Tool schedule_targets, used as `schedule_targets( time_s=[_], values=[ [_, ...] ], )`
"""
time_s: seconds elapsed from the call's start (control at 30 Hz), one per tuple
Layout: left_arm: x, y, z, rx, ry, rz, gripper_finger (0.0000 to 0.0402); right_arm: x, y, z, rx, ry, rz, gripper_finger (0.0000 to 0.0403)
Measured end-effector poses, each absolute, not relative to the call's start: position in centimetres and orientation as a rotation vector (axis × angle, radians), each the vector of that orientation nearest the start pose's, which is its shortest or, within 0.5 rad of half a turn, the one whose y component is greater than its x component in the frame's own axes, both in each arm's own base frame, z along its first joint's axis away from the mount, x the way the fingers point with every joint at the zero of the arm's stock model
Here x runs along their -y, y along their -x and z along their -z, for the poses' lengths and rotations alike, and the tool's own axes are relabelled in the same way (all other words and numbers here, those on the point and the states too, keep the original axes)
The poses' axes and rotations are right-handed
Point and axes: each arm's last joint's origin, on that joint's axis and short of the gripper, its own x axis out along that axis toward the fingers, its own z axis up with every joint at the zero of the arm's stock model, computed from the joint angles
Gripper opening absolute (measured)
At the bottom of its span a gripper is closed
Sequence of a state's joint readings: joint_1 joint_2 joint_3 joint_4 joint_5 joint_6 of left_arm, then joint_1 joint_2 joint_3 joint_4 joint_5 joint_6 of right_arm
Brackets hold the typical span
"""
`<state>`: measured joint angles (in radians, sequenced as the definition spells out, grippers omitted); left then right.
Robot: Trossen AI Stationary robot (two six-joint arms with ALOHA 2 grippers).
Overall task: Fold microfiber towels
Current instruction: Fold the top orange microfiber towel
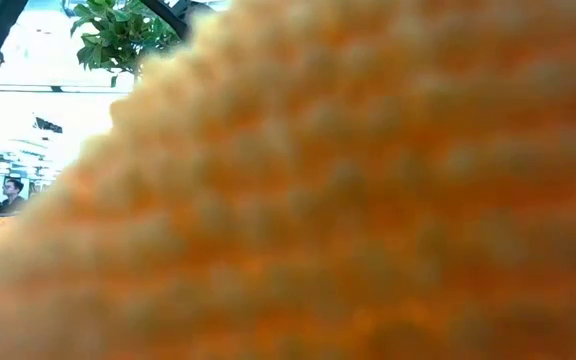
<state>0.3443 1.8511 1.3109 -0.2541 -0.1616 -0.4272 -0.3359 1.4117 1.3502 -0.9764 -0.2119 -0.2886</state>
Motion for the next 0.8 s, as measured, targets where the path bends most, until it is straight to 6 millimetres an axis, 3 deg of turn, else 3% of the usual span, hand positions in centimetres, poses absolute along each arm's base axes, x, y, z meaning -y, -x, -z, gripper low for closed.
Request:
schedule_targets(
  time_s=[0.47,0.8],
  values=[
    [-14.17,-38.14,-21.96,-0.619,0.420,-0.615,0.0006,8.56,-26.36,-32.71,-0.983,-0.012,-0.027,0.0155],
    [-14.26,-38.36,-22.23,-0.590,0.404,-0.588,0.0121,8.56,-26.37,-32.70,-0.984,-0.013,-0.028,0.0155]
  ],
)
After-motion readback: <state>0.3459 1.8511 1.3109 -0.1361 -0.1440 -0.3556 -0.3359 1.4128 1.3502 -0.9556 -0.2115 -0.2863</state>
